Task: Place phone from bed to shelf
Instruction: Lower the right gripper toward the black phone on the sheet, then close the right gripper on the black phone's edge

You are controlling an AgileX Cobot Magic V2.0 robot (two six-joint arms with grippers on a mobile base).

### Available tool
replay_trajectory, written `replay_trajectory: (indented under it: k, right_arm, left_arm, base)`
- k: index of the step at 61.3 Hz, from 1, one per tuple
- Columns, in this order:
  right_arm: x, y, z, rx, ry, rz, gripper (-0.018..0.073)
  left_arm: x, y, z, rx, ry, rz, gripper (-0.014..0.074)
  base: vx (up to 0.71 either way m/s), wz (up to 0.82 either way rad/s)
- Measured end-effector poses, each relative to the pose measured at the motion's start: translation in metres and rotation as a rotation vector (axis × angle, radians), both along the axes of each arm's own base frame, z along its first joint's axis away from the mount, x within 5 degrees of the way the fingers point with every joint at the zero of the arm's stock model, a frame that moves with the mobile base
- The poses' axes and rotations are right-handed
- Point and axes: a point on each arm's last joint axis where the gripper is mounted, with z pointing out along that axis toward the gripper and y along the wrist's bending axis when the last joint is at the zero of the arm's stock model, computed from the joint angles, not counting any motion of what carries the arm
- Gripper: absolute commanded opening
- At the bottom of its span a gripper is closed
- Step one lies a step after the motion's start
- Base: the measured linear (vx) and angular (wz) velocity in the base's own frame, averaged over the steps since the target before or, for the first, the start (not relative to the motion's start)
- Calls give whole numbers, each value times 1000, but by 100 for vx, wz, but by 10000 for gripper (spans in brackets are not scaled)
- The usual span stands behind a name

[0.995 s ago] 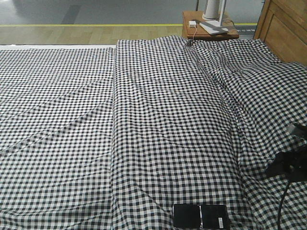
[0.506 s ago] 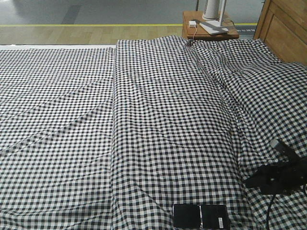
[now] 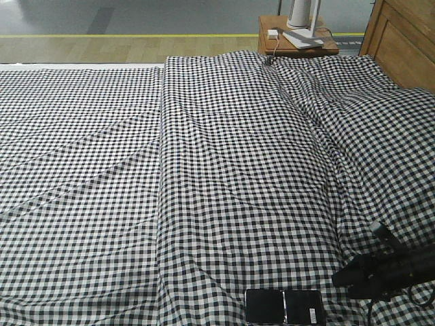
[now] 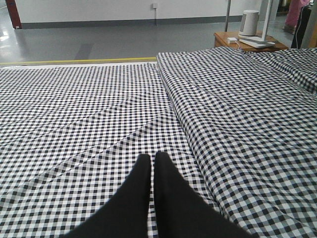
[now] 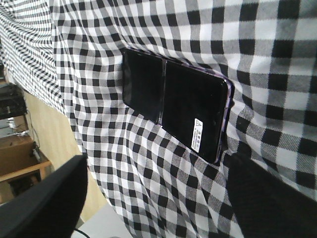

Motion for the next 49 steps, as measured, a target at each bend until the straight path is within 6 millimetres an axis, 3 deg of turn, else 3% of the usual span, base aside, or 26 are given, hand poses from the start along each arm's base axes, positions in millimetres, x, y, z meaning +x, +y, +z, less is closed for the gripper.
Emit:
replay_trajectory:
  k: [24, 49]
  right_arm:
    - [-4, 28, -29, -8, 23, 62, 545]
    - [-2, 28, -49, -33, 22, 5, 545]
  left_arm:
    - [0, 0, 0, 0, 0, 0, 1]
    - [0, 0, 0, 0, 0, 0, 1]
  base:
    - [0, 0]
    - [0, 0]
